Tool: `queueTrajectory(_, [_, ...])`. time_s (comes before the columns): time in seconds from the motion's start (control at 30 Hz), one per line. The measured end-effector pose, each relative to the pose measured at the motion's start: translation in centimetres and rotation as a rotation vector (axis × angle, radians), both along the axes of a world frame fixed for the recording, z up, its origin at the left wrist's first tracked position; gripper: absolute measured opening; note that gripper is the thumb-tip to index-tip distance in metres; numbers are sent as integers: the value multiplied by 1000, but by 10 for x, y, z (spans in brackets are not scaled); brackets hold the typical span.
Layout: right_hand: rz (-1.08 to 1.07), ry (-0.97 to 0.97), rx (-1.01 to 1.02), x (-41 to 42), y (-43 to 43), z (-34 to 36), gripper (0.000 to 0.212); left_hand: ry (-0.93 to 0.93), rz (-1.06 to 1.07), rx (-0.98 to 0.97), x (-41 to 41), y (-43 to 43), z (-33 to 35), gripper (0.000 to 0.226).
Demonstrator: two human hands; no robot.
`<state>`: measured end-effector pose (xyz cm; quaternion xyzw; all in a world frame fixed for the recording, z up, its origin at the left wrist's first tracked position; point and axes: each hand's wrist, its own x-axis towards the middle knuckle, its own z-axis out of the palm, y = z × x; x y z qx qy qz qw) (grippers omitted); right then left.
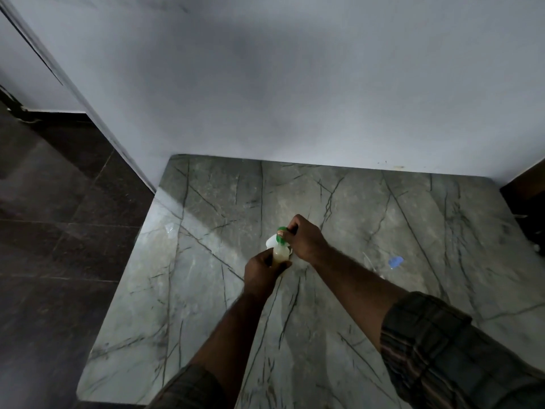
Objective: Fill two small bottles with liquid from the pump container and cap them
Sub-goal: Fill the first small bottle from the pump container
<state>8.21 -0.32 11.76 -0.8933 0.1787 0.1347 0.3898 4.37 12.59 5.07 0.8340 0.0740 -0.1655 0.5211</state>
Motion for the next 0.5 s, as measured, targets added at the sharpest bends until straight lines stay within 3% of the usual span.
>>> queueTrajectory(0.5, [15, 21, -40, 3, -1, 9, 29, 20, 32, -39, 1, -4, 1, 50])
